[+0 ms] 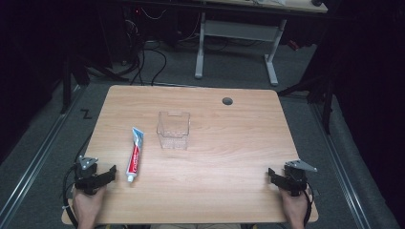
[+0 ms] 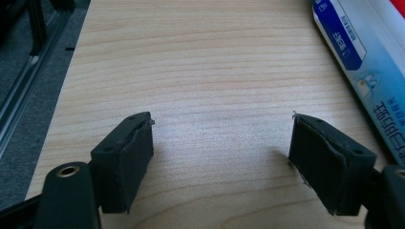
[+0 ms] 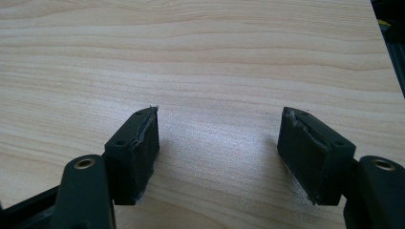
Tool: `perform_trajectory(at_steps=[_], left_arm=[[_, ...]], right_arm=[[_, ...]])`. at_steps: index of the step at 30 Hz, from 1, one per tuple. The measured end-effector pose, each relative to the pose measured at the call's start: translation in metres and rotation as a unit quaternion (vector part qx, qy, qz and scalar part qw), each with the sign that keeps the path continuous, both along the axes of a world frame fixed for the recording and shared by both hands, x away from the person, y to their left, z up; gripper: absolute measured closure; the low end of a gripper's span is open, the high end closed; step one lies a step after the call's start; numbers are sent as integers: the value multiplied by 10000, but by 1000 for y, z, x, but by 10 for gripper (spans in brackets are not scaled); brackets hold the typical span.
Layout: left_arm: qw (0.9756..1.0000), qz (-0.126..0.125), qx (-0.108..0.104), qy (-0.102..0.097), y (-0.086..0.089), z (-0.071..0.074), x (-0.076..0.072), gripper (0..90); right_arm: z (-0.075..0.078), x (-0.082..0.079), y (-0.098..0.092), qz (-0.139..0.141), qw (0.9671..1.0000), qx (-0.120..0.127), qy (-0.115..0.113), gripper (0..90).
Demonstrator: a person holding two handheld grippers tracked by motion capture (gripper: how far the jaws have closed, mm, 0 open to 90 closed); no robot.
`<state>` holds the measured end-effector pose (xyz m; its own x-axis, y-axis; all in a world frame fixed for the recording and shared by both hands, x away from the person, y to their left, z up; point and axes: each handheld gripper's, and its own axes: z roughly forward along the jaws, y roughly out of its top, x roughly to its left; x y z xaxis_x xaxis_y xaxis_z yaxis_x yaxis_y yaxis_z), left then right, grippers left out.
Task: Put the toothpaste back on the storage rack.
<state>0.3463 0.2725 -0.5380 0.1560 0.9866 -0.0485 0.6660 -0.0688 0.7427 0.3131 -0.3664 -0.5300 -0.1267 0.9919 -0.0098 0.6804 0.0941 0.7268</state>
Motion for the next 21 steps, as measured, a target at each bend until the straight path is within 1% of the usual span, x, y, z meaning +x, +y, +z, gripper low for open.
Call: perform_trajectory(at_steps=[5, 7, 12, 15, 19, 20, 21], left_arm=[[10000, -73, 23, 1, 2, 0, 0, 239], [10000, -65, 25, 28, 2, 1, 0, 246], [9999, -27, -46, 143, 4, 4, 2, 270], [9999, -24, -15, 154, 4, 4, 1, 286], [9998, -39, -124, 118, 6, 6, -2, 304], [9998, -48, -167, 113, 7, 7, -3, 311], [9996, -65, -264, 116, 8, 7, -4, 324]], right_arm=[[0, 0, 0, 12, 10000, -15, 0, 308], [0, 0, 0, 7, 10000, -1, -4, 308], [0, 0, -1, 13, 10000, -6, 1, 308], [0, 0, -1, 12, 10000, 2, -1, 307], [0, 0, -1, 13, 10000, 1, 0, 307], [0, 0, -1, 13, 10000, 0, -1, 307], [0, 0, -1, 13, 10000, 2, -1, 307]])
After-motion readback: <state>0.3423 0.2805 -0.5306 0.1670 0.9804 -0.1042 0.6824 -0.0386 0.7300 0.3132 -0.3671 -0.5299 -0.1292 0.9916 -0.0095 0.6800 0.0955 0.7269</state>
